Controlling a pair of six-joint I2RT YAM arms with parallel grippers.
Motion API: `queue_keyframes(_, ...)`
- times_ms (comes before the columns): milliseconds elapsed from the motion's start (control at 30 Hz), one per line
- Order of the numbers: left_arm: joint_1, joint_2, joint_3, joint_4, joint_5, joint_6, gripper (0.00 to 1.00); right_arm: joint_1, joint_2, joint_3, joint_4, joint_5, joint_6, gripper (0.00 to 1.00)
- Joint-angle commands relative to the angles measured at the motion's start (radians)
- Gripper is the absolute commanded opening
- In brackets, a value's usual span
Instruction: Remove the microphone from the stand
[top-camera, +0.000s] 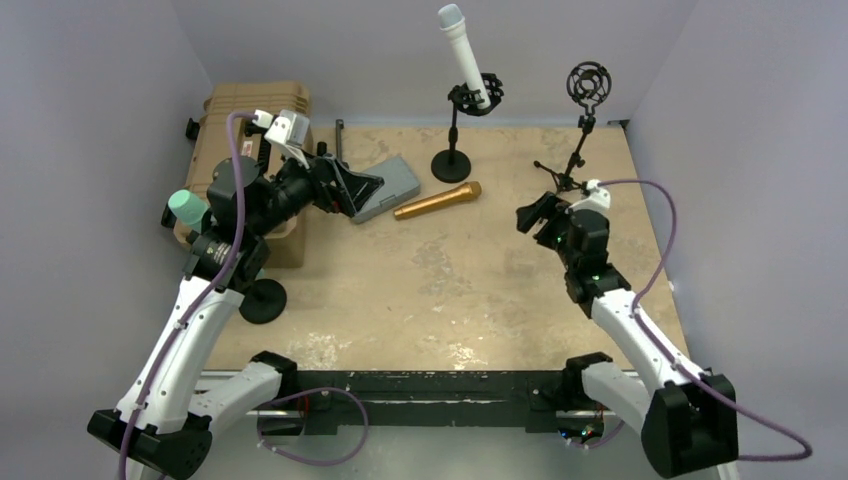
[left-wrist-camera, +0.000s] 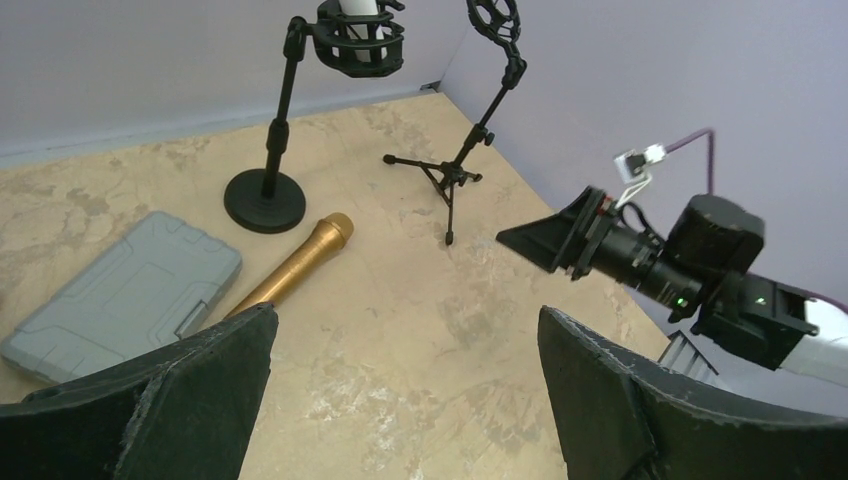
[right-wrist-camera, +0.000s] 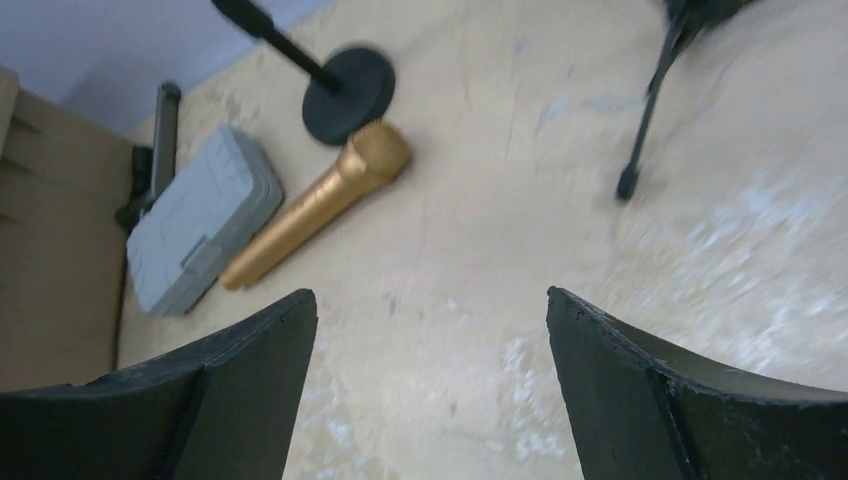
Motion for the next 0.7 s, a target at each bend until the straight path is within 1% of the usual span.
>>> queue_keyframes(0, -0.004, -0.007, -0.002, 0.037, 0.021, -0.003, 1.00, -0.106, -0.053, 0.151, -0.125, 0.134, -0.266, 0.84)
queue_keyframes(67, -0.004, -0.006, -0.003, 0.037, 0.024, -0.005, 1.00, -0.205, -0.026, 0.205, -0.120, 0.034, -0.259, 0.83)
queue_keyframes(100, -0.005, -0.005, -0.003, 0.038, 0.024, -0.005, 1.00, -0.254, -0.005, 0.232, -0.114, 0.008, -0.256, 0.83)
queue_keyframes(133, -0.006, -0.005, -0.004, 0.038, 0.023, -0.005, 1.00, -0.281, 0.019, 0.266, -0.107, -0.047, -0.252, 0.83)
queue_keyframes(233, -0.007, -0.002, -0.004, 0.037, 0.021, -0.002, 1.00, -0.326, 0.096, 0.369, -0.098, -0.111, -0.222, 0.83)
queue_keyframes(300, -0.009, 0.000, -0.003, 0.036, 0.019, -0.001, 1.00, -0.352, 0.140, 0.422, -0.091, -0.123, -0.216, 0.83)
queue_keyframes(400, -0.009, 0.000, -0.003, 0.038, 0.025, -0.004, 1.00, -0.392, 0.197, 0.448, -0.026, -0.159, -0.235, 0.80)
queue_keyframes(433, -0.009, 0.000, -0.003, 0.039, 0.028, -0.006, 1.00, -0.408, 0.221, 0.447, 0.002, -0.197, -0.238, 0.80)
queue_keyframes(533, -0.010, 0.000, -0.003, 0.039, 0.032, -0.009, 1.00, -0.489, 0.309, 0.457, 0.048, -0.338, -0.183, 0.78)
queue_keyframes(633, -0.010, 0.000, -0.003, 0.041, 0.035, -0.011, 1.00, -0.570, 0.415, 0.425, 0.197, -0.613, -0.061, 0.77)
queue_keyframes(667, -0.010, 0.000, -0.002, 0.042, 0.038, -0.013, 1.00, -0.590, 0.459, 0.420, 0.246, -0.681, -0.015, 0.77)
